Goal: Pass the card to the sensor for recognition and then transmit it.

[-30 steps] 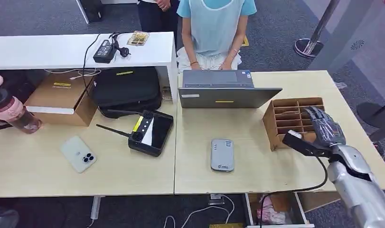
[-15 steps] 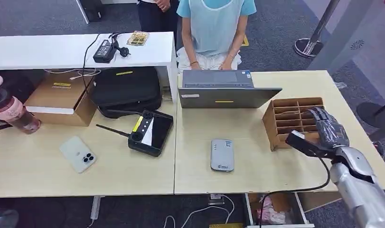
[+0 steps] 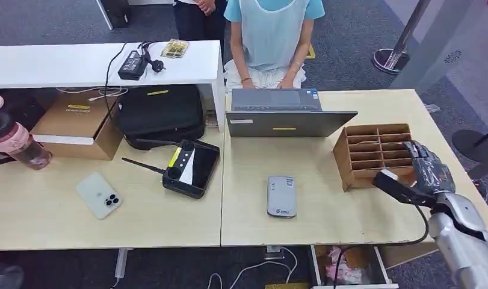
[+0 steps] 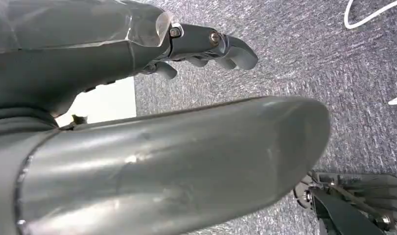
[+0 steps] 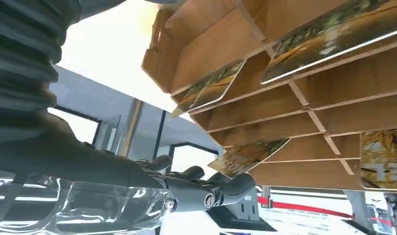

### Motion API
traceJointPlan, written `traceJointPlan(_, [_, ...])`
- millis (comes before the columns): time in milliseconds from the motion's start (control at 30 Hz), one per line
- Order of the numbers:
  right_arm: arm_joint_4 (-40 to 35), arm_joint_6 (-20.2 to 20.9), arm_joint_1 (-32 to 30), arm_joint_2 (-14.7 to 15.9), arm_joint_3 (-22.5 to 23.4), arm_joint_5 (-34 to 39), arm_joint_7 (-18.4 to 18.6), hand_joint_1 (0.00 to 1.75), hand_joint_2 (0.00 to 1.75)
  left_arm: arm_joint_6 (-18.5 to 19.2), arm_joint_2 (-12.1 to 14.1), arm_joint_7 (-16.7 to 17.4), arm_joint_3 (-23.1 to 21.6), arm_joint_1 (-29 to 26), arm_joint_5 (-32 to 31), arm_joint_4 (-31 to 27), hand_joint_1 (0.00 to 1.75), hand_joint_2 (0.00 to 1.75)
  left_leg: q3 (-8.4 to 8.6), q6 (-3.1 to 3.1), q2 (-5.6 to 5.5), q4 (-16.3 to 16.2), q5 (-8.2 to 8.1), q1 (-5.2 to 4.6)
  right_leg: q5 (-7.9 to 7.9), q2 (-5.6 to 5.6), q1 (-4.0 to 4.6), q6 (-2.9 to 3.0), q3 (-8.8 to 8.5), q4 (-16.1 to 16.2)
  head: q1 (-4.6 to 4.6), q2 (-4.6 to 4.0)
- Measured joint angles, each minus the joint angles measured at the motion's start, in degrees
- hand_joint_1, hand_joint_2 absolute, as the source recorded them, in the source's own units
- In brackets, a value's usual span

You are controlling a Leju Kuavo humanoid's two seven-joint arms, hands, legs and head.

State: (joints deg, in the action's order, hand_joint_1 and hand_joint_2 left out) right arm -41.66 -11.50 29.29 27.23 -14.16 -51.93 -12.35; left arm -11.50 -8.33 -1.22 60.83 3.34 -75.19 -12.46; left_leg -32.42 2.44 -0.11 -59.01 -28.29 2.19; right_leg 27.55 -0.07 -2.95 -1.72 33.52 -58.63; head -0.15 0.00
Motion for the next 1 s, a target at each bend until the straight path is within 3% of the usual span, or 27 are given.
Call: traceJointPlan(1000, [1.7,0.5,0.8,0.2,1.0,-3.1,0.5,0.00,1.75,-0.3,-0.2,0.0,0.0,0.0,-0.7,0.0,0.00,0.00,0.01,0.00,0.01,0.0,0.00,0.00,0.00,0.01,0.00,0.00,-0.02,0.0,-0.02,0.00])
